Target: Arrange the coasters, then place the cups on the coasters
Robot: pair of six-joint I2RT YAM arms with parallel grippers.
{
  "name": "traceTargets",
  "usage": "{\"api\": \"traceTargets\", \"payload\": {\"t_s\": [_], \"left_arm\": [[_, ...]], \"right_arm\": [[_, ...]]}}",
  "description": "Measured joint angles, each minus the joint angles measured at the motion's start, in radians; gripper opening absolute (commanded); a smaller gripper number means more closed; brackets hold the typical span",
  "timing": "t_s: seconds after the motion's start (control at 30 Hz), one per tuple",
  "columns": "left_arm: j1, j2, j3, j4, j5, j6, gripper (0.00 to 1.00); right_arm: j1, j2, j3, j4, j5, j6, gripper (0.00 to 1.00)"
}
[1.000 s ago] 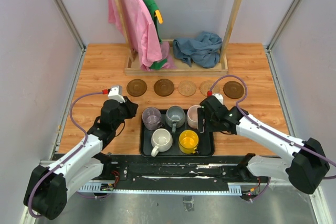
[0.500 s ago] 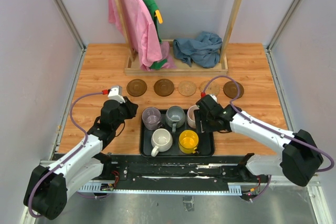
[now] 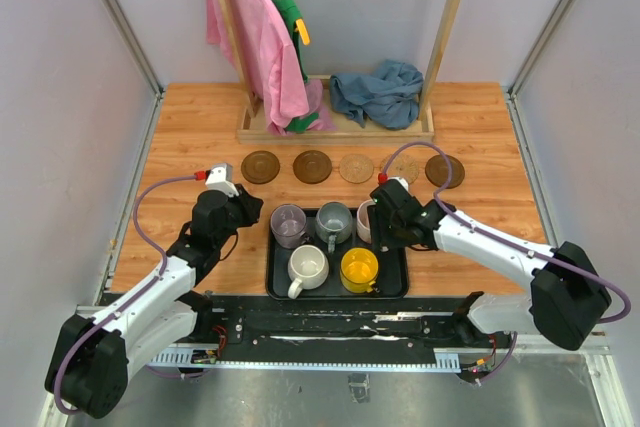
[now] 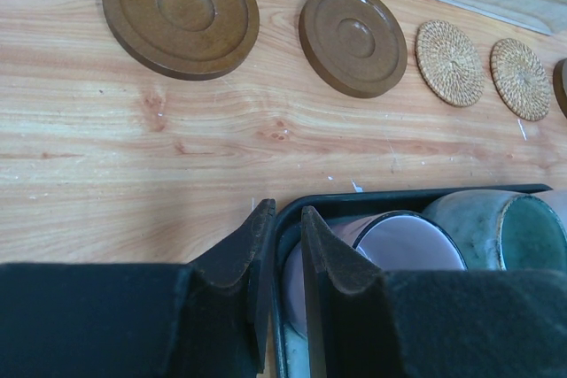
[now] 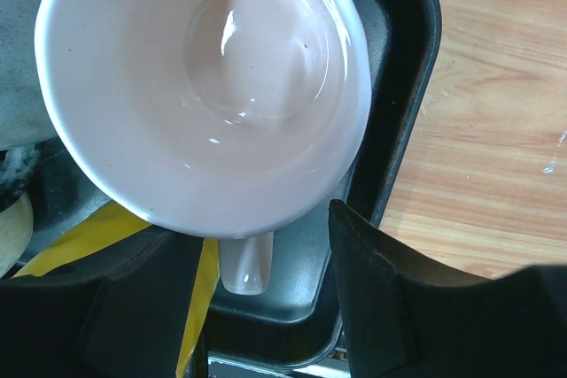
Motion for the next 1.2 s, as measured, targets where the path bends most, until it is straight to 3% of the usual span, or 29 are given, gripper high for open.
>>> {"api": "traceTargets", "payload": {"t_s": [0.63, 0.9, 1.2], "left_arm": [[0.0, 0.0, -0.001, 0.0, 0.0, 0.0, 0.23], [0.0, 0.0, -0.005, 0.0, -0.001, 0.0, 0.23], [0.0, 0.0, -0.013, 0.0, -0.004, 0.0, 0.23]], "right_arm": [[0.015, 0.006, -0.032, 0.032, 0.01, 0.017, 0.31], [0.027, 0.021, -0.032, 0.034, 0.014, 0.016, 0.01], [0.033, 0.019, -0.032, 0.032, 0.023, -0.002, 0.01]]}}
